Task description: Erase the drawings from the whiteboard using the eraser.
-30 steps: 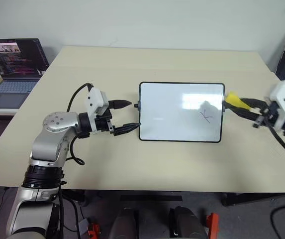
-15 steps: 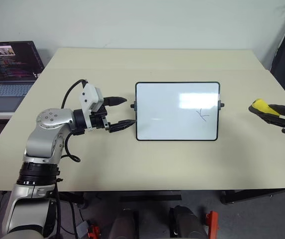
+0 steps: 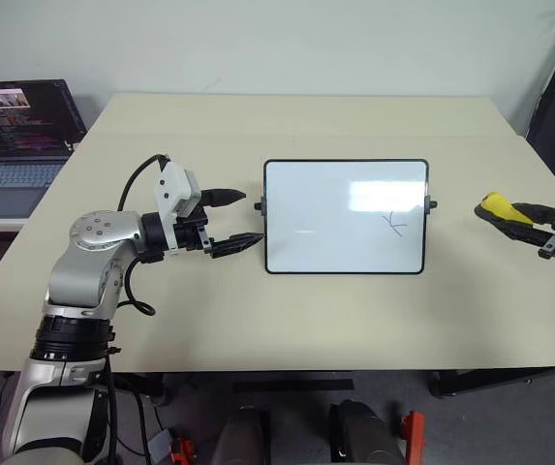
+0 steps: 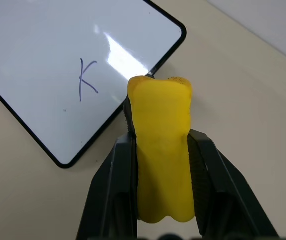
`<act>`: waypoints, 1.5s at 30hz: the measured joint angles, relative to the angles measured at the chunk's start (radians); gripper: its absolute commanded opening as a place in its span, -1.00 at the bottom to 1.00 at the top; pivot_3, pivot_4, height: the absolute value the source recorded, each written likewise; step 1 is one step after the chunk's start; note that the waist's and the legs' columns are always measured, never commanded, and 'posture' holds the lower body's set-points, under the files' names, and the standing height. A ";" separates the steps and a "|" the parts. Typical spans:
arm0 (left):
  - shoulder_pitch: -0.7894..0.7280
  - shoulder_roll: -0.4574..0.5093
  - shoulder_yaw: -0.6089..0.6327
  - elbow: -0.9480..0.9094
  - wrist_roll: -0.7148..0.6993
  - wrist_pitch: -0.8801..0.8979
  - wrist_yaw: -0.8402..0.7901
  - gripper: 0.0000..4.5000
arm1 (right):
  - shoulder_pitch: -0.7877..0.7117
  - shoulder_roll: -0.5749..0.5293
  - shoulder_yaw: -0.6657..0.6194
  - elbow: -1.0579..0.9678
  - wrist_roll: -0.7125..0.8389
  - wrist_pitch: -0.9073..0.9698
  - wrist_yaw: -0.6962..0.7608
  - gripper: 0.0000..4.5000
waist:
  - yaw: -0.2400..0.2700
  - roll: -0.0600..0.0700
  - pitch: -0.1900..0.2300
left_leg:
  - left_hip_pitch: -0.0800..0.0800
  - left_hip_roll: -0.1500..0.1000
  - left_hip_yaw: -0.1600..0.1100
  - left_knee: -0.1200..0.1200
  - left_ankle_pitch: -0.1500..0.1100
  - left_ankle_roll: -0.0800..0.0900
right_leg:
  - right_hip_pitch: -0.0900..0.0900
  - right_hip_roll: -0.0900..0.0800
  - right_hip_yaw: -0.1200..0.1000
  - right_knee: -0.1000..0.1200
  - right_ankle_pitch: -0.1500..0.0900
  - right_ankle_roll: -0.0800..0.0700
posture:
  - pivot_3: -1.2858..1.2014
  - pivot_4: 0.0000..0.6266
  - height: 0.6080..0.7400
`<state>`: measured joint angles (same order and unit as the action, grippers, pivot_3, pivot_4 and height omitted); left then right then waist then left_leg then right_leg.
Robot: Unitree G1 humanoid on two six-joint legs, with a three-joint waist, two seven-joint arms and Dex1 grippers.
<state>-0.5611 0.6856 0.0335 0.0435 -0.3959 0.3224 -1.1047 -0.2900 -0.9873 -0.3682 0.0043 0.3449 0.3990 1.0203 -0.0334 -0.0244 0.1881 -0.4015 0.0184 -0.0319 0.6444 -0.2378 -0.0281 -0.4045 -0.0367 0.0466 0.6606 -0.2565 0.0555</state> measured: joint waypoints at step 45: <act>0.053 -0.079 -0.065 -0.084 -0.021 0.019 0.024 1.00 | -0.200 0.416 0.377 0.289 -0.366 -0.358 -0.502 -0.56 | -0.016 -0.004 -0.005 | 0.019 0.001 0.000 0.001 0.004 -0.001 | 0.017 0.001 0.002 0.001 0.002 0.002 | 0.03 -0.52 1.00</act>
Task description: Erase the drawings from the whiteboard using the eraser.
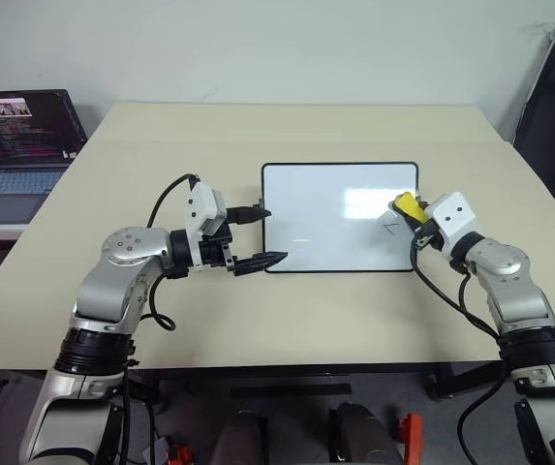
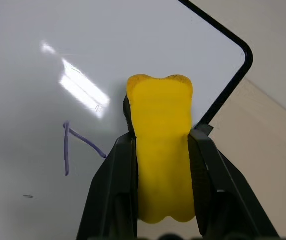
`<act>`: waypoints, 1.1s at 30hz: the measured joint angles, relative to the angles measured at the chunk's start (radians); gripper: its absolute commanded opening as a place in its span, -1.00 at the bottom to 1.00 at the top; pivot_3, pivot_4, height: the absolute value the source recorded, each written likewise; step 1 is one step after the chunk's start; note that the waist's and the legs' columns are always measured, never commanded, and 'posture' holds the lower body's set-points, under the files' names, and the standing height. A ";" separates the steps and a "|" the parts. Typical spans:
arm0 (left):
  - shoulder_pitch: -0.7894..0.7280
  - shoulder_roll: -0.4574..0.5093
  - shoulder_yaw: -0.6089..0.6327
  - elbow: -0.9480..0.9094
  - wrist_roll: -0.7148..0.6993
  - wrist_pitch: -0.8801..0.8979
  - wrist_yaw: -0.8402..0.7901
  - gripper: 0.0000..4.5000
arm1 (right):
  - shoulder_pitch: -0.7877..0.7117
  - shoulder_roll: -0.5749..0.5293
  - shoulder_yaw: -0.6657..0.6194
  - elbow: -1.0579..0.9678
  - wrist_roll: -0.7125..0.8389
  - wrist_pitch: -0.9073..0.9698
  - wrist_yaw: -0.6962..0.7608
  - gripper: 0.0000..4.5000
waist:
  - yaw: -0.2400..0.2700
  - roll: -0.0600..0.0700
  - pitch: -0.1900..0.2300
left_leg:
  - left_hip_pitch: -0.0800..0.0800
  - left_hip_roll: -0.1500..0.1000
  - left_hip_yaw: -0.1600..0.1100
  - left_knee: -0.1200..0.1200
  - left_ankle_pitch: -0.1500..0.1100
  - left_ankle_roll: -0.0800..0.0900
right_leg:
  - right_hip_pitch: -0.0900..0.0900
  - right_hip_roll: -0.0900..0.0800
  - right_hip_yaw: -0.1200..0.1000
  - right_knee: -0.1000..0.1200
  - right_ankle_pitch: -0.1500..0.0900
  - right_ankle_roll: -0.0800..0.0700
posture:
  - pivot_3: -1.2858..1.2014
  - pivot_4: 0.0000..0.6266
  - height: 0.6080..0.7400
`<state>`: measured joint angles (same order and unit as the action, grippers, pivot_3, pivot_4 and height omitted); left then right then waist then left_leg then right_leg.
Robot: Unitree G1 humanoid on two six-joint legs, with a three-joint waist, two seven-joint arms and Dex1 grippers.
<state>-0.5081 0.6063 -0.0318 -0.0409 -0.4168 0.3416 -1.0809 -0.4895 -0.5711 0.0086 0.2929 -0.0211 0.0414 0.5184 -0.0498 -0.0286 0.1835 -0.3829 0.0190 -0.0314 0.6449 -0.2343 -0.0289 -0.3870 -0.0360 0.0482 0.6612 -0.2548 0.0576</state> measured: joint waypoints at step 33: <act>-0.022 -0.006 -0.001 -0.001 -0.010 0.001 -0.001 1.00 | 0.135 -0.025 0.070 -0.193 0.017 0.150 0.166 -0.56 | -0.008 -0.002 0.000 | 0.001 0.008 0.004 -0.001 0.000 0.000 | -0.001 0.008 0.004 -0.004 0.000 -0.004 | 0.03 -0.52 1.00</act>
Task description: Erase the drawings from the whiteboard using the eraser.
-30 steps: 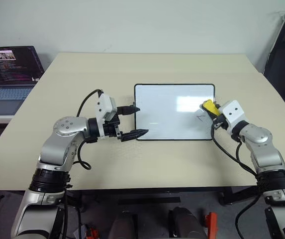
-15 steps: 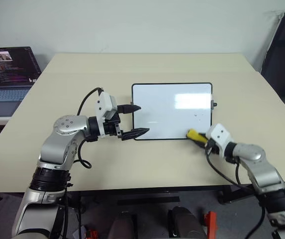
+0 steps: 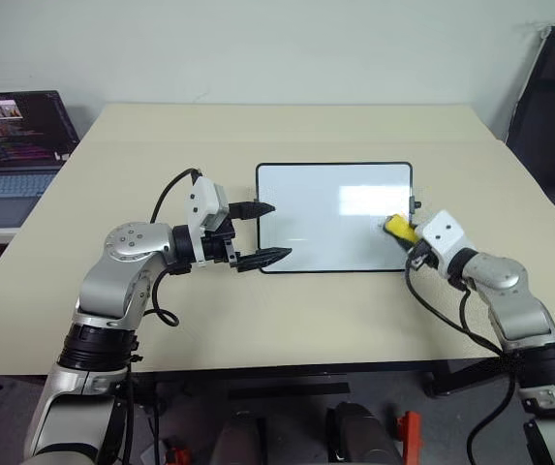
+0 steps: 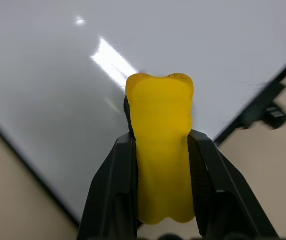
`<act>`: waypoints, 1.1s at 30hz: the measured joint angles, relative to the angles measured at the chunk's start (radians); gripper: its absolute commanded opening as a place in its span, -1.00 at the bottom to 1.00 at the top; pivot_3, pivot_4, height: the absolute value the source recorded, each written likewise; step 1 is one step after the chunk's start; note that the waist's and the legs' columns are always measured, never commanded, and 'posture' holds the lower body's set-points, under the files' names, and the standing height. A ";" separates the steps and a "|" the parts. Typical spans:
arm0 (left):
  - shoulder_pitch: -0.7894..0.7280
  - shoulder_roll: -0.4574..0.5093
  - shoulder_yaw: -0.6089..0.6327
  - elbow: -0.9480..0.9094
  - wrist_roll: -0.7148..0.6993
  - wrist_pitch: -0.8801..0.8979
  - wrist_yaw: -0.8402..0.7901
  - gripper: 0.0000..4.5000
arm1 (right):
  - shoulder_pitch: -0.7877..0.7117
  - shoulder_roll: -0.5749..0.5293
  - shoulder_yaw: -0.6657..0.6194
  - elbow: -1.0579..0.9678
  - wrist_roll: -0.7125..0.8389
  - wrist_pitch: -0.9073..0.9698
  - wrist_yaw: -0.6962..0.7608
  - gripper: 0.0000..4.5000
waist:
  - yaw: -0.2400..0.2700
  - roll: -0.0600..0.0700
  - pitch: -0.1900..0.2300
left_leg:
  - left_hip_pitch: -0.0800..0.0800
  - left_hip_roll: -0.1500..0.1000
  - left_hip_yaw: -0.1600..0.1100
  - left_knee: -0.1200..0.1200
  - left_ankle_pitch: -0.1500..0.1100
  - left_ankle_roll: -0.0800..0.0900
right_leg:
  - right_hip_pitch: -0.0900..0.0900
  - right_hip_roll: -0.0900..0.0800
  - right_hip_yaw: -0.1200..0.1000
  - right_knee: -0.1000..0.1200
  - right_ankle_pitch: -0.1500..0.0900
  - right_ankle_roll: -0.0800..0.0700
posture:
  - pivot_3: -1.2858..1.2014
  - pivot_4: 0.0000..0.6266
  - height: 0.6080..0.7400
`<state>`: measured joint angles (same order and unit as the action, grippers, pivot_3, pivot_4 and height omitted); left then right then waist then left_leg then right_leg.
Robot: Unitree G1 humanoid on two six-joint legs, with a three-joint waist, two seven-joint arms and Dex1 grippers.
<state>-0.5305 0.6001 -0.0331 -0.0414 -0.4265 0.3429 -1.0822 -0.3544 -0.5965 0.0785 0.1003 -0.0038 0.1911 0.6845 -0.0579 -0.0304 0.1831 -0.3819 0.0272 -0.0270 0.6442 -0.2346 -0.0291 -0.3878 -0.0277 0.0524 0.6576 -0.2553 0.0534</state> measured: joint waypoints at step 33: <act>-0.010 -0.014 -0.004 0.003 0.003 -0.001 0.001 1.00 | -0.031 0.022 0.110 -0.069 -0.066 0.089 0.069 -0.56 | -0.021 -0.001 0.000 | 0.001 0.002 0.005 -0.001 -0.001 0.000 | -0.003 0.005 0.010 -0.001 0.001 -0.001 | 0.03 -0.52 1.00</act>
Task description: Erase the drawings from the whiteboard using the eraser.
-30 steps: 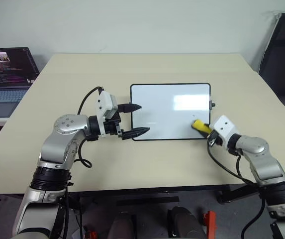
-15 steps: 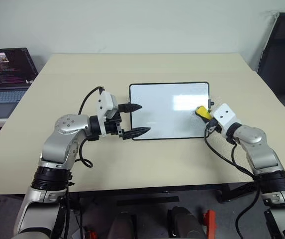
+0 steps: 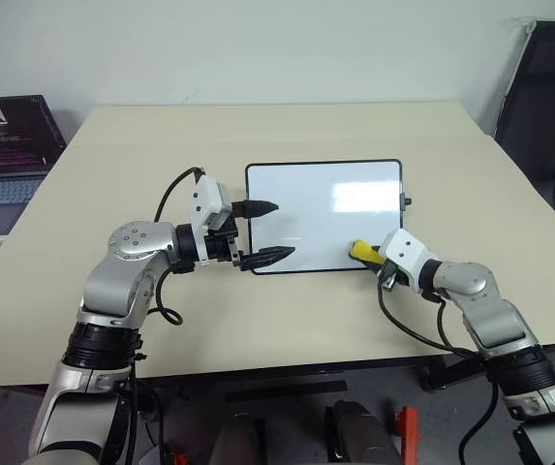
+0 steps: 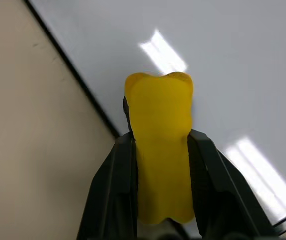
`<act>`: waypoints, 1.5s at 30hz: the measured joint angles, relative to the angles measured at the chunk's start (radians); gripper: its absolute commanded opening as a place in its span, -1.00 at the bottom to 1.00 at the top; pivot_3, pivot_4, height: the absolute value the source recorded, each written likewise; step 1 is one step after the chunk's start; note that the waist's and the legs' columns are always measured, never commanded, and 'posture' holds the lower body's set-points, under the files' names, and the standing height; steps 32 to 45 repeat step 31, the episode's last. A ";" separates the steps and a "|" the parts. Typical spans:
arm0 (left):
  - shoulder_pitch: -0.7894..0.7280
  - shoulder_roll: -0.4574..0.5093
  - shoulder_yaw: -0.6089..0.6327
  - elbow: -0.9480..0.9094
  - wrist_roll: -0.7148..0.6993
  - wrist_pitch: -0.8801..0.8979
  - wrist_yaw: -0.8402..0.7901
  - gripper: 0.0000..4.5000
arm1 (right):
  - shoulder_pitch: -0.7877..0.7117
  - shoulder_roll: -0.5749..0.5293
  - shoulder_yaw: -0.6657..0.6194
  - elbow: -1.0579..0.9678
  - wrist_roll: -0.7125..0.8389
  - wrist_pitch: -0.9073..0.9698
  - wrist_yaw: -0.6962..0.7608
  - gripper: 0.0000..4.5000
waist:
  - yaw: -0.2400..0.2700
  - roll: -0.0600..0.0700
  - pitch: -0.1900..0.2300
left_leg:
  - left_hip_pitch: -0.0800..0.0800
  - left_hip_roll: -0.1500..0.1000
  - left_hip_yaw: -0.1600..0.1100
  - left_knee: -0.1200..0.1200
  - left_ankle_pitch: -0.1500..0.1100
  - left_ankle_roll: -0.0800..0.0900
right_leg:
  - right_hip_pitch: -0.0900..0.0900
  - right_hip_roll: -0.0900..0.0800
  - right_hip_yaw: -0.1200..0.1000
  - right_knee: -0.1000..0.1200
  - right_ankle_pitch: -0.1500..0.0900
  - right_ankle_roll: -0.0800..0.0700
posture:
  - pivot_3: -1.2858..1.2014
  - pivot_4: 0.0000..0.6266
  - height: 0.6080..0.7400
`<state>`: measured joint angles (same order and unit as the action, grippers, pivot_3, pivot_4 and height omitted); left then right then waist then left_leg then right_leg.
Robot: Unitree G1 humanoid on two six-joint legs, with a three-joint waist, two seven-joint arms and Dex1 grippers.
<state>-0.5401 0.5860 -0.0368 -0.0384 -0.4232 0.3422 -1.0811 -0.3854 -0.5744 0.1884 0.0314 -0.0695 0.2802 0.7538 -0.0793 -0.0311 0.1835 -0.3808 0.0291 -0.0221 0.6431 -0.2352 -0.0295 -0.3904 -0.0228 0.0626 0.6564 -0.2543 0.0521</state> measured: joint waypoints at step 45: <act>0.018 -0.008 0.004 0.077 0.024 -0.037 -0.008 1.00 | -0.191 -0.202 -0.447 0.577 0.246 0.226 -0.149 0.99 | 0.031 0.007 0.008 | -0.021 0.000 0.006 -0.003 -0.006 0.005 | -0.019 0.000 0.003 -0.009 0.005 0.003 | 0.03 -0.52 1.00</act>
